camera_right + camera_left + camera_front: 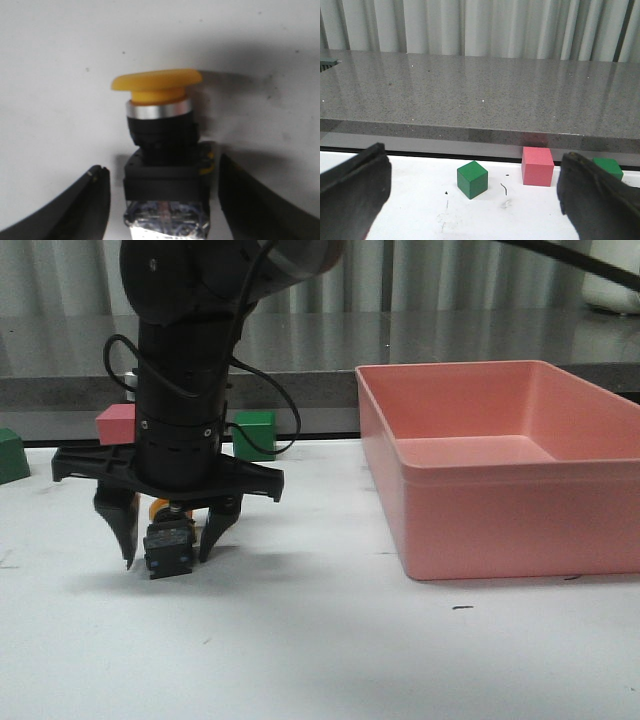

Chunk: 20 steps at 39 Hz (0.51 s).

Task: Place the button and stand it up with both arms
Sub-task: 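Open the right gripper to set the button on the table, raise it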

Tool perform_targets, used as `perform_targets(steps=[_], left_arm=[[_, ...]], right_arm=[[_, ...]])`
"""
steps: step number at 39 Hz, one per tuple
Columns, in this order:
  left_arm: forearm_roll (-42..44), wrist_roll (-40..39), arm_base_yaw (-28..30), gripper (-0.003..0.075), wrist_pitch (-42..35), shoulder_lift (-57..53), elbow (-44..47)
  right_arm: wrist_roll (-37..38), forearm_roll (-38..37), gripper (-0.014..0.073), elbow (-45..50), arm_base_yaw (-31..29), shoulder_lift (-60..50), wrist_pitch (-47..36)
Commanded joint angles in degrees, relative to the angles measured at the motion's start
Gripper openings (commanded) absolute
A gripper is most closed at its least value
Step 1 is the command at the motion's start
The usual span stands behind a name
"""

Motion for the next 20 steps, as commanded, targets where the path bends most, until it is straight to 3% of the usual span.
perform_targets(steps=[1, 20], left_arm=[[0.02, -0.39, -0.31, 0.0637, -4.52, 0.65, -2.26], [0.02, -0.39, -0.31, 0.0637, -4.52, 0.65, -2.26]], right_arm=[[0.00, -0.63, 0.0592, -1.34, -0.15, -3.21, -1.02], [-1.99, -9.80, 0.0573, -1.34, -0.15, -12.77, 3.36]])
